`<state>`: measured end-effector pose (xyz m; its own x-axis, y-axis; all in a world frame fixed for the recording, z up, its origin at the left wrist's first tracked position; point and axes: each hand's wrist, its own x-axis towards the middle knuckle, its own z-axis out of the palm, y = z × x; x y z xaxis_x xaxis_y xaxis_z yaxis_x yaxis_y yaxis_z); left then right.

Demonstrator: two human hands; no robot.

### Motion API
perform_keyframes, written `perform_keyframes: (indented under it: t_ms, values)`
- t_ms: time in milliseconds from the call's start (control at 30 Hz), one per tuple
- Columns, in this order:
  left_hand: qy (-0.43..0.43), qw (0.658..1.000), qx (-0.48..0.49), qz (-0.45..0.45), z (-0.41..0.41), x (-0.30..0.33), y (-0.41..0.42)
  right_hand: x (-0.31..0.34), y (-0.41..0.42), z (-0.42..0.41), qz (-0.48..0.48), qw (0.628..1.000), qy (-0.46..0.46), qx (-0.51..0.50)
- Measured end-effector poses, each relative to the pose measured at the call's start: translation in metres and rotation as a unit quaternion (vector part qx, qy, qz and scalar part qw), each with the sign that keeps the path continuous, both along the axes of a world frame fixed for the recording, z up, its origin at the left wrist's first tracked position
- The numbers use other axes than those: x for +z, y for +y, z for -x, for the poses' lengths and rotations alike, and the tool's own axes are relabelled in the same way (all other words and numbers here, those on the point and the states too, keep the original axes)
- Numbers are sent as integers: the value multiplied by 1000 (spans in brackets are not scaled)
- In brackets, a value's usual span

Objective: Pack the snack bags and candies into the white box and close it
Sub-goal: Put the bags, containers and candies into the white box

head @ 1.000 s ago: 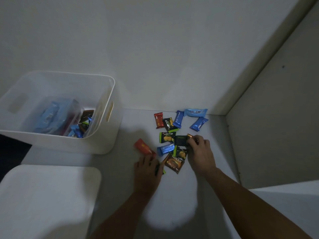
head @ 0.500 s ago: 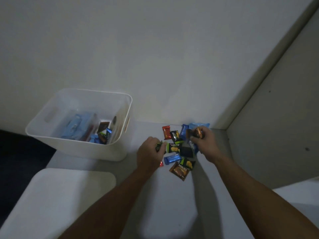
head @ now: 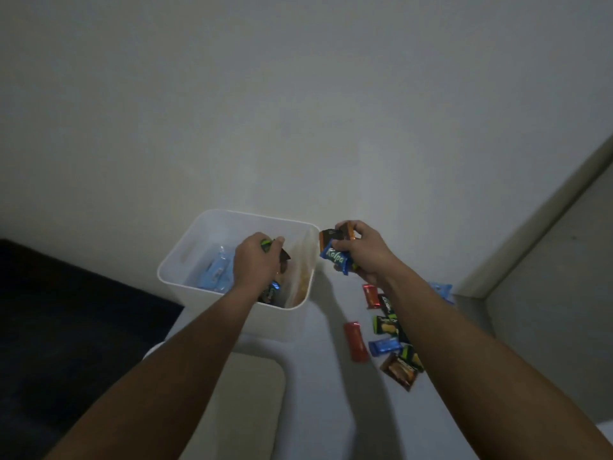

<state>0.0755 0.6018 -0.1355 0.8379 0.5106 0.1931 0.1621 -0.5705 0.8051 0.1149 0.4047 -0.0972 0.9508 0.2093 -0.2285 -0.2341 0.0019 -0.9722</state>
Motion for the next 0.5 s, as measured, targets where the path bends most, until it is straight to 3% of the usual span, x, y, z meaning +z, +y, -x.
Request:
perform_keyframes:
  t_ms: [267, 500]
  values:
    - [83, 994, 35, 55, -3, -11, 70, -18, 112, -22, 104, 994, -12, -38]
    - [163, 980, -44, 105, -15, -22, 81, -38, 134, -33, 159, 986, 10, -48]
